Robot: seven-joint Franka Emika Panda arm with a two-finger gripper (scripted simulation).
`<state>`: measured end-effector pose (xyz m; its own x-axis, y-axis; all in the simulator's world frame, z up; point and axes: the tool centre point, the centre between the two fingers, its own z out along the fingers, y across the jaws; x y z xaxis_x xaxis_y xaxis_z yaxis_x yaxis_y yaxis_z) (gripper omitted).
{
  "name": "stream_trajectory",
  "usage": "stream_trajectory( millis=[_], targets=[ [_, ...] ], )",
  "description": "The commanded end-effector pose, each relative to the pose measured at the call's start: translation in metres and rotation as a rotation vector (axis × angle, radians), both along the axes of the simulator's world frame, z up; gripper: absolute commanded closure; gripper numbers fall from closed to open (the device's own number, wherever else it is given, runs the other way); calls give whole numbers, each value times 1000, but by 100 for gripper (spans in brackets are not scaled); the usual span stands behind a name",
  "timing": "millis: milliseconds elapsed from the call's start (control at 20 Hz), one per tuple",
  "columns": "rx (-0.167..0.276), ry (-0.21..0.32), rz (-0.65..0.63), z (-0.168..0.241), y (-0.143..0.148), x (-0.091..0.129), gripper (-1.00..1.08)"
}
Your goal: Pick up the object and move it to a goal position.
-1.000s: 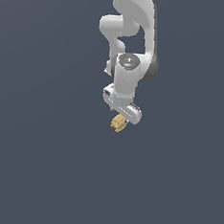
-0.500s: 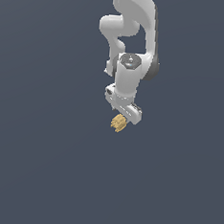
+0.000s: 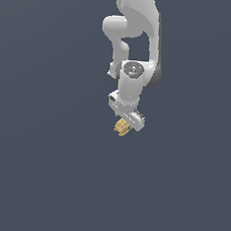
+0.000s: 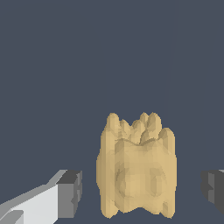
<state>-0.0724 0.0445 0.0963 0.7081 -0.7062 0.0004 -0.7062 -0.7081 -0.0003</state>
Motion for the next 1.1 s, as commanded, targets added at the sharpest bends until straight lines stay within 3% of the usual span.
stream_trajectory(
  millis=[0, 350, 400, 1050],
  targets=[
    [0, 1, -1, -12, 0, -1, -92],
    [0, 1, -2, -26, 0, 0, -92],
    [0, 1, -2, -26, 0, 0, 108],
    [1, -1, -2, -23, 1, 1, 108]
  ],
)
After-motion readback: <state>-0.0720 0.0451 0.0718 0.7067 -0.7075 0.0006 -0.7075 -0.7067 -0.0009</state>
